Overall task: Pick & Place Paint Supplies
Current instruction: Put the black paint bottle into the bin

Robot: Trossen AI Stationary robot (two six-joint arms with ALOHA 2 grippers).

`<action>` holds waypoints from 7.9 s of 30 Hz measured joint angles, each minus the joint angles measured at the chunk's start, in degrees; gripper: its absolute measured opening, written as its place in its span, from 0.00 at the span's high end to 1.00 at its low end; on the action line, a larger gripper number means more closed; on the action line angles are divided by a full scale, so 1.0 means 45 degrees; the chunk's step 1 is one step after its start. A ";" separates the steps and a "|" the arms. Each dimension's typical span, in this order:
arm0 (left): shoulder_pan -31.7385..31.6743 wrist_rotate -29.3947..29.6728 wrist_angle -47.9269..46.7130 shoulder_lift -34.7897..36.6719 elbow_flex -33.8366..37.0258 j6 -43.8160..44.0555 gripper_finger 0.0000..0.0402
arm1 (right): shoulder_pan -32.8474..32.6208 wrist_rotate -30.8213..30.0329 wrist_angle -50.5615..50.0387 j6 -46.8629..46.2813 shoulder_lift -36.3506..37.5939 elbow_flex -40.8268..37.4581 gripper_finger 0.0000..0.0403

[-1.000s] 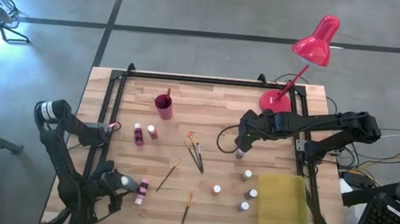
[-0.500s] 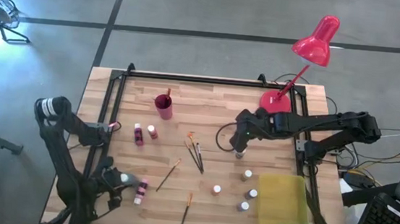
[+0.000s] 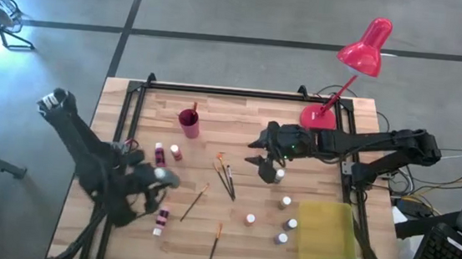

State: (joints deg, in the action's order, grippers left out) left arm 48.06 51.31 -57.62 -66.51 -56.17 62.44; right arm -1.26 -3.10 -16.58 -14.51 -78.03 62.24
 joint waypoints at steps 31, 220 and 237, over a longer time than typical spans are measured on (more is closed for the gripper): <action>-0.7336 -0.5747 0.8581 -0.0548 -0.0374 -1.0621 0.61 | -0.0554 -0.0012 -0.3845 0.1732 0.0017 0.3764 0.42; -1.0896 -1.1168 0.5273 -0.0410 -0.3698 -0.8190 0.35 | -0.9439 0.4068 0.0384 0.3616 0.7341 -0.5223 0.72; -1.0901 -1.1163 0.5282 -0.0410 -0.3698 -0.8244 0.35 | -0.9695 0.4001 0.4429 0.3010 0.6284 -0.7580 0.72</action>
State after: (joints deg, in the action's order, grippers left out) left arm -0.99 1.08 -33.85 -68.36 -72.82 25.34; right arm -44.88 14.90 3.35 -0.97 -49.75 28.13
